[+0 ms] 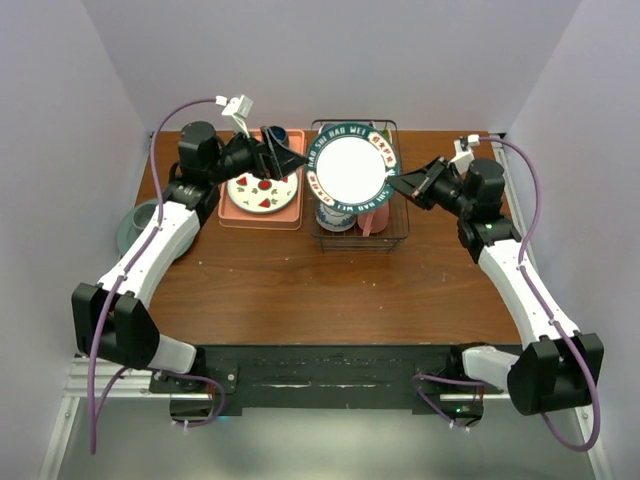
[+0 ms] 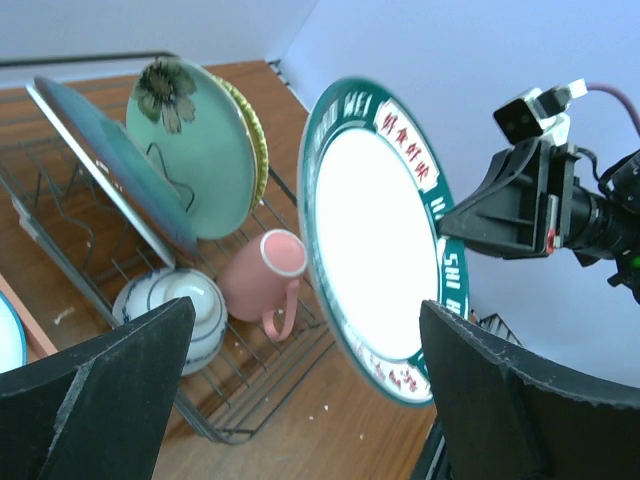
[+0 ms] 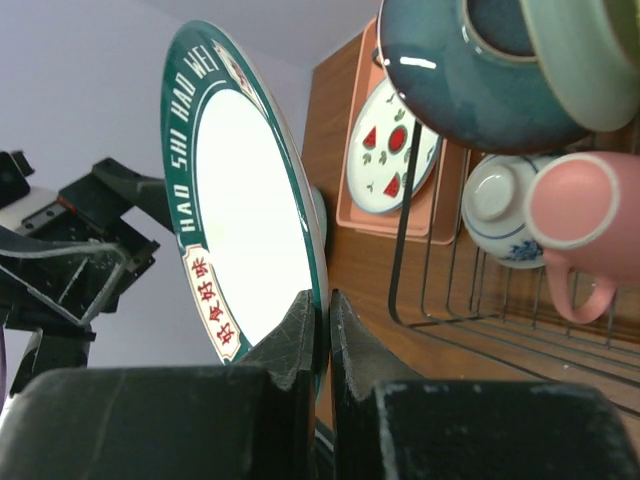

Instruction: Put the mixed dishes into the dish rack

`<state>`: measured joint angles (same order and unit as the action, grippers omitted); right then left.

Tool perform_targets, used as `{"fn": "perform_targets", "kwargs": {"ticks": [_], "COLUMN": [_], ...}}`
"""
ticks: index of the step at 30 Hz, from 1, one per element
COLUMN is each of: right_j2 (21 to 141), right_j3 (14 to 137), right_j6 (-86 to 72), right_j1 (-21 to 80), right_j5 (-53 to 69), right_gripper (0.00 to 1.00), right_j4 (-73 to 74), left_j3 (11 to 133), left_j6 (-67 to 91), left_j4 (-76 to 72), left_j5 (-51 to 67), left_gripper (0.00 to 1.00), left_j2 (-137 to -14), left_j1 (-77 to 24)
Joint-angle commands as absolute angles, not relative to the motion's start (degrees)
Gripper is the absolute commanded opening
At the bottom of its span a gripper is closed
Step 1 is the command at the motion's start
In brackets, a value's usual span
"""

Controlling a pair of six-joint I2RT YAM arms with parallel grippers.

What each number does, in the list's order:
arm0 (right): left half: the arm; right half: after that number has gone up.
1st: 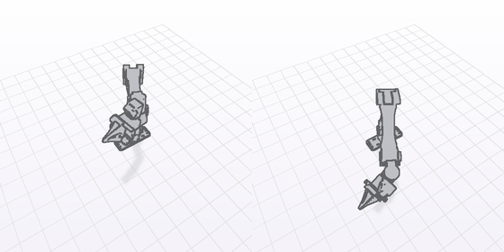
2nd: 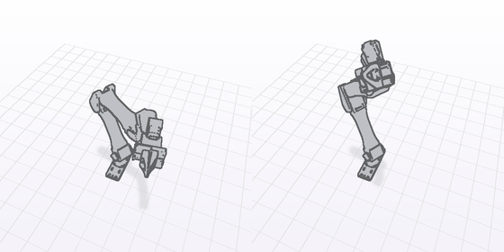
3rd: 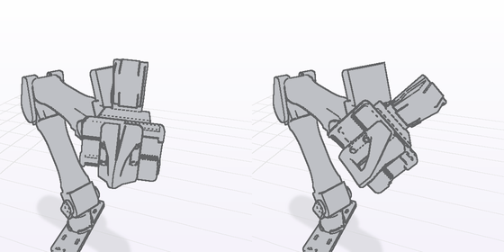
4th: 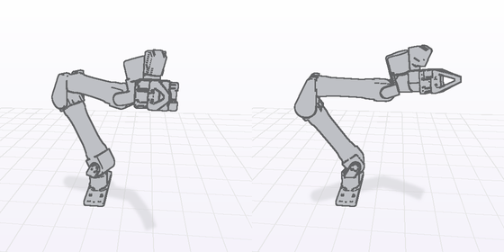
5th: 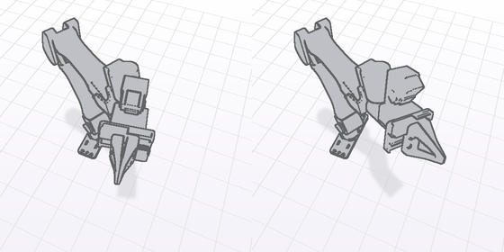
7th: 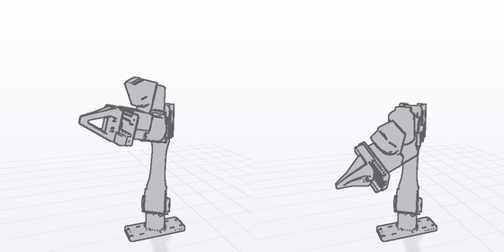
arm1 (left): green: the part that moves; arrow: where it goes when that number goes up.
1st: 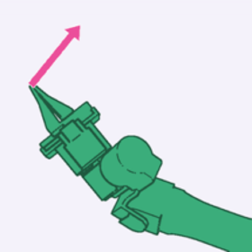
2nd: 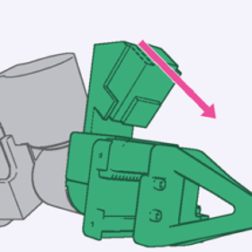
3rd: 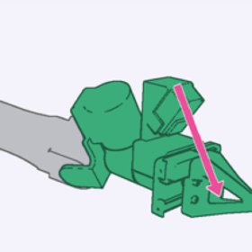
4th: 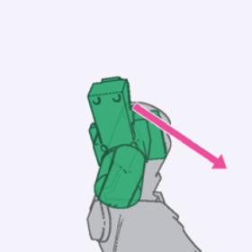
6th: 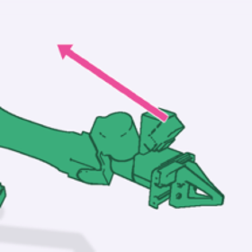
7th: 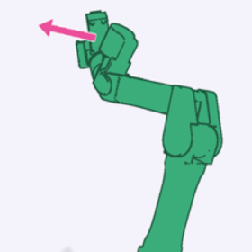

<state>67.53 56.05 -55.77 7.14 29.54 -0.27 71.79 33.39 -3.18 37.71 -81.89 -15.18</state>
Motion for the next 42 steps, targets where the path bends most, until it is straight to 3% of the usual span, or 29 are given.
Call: {"fn": "perform_targets", "kwargs": {"ticks": [1,12,15,16,20,21,22,25,31,32,35,38,40,42], "right_j2": [68.1,70.9,71.9,72.2,73.6,74.0,74.9,76.2,75.6,75.9,76.5,77.2,77.3,77.8], "right_j3": [60.5,62.0,62.4,62.4,62.4,62.4,62.5,63.5,64.5,64.8,64.5,64.2,64.2,64.6], "right_j6": [-58.4,-58.1,-57.6,-57.6,-56.2,-55.4,-54.8,-52.2,-47.0,-46.6,-45.7,-46.1,-46.1,-46.1], "right_j1": [9.3,13.9,14.2,14.2,14.3,14.3,14.3,14.3,14.3,14.2,14.5,15.3,16.3,17.2], "right_j5": [30.8,33.9,35.0,35.2,38.1,40.2,41.1,45.0,46.6,46.7,46.8,47.2,46.1,44.5], "right_gripper": [0.0,0.0,0.0,0.0,0.0,0.0,0.0,0.0,0.01,0.19,0.38,0.46,0.47,0.38], "right_j4": [-2.9,-6.6,-7.0,-7.4,-9.1,-9.7,-9.8,-8.8,-6.6,-6.6,-7.6,-9.6,-10.2,-10.1], "left_j3": [73.8,76.9,77.5,77.6,76.8,76.6,76.5,76.1,75.9,75.6,74.0,72.0,70.8,69.5], "left_j6": [31.9,29.9,30.1,30.1,31.3,32.1,32.8,35.8,40.1,41.2,46.6,49.5,51.2,52.3], "left_j4": [-6.9,-1.8,-0.7,-0.4,-0.4,-0.4,-1.1,-2.7,-5.9,-6.9,-13.3,-19.1,-23.3,-25.2], "left_j5": [36.0,34.9,36.1,37.2,41.7,42.8,45.8,51.8,55.4,55.5,56.2,54.8,53.7,52.8], "left_gripper": [1.0,0.98,0.83,0.73,0.49,0.41,0.2,0.0,0.0,0.0,0.0,0.0,0.0,0.0], "left_j2": [-82.2,-86.5,-87.1,-87.1,-86.8,-86.7,-86.7,-87.0,-85.7,-85.4,-84.9,-84.1,-83.5,-83.2], "left_j1": [-15.4,-15.4,-15.4,-15.4,-15.3,-15.3,-15.3,-15.3,-15.3,-15.3,-15.3,-15.3,-15.3,-15.3]}}
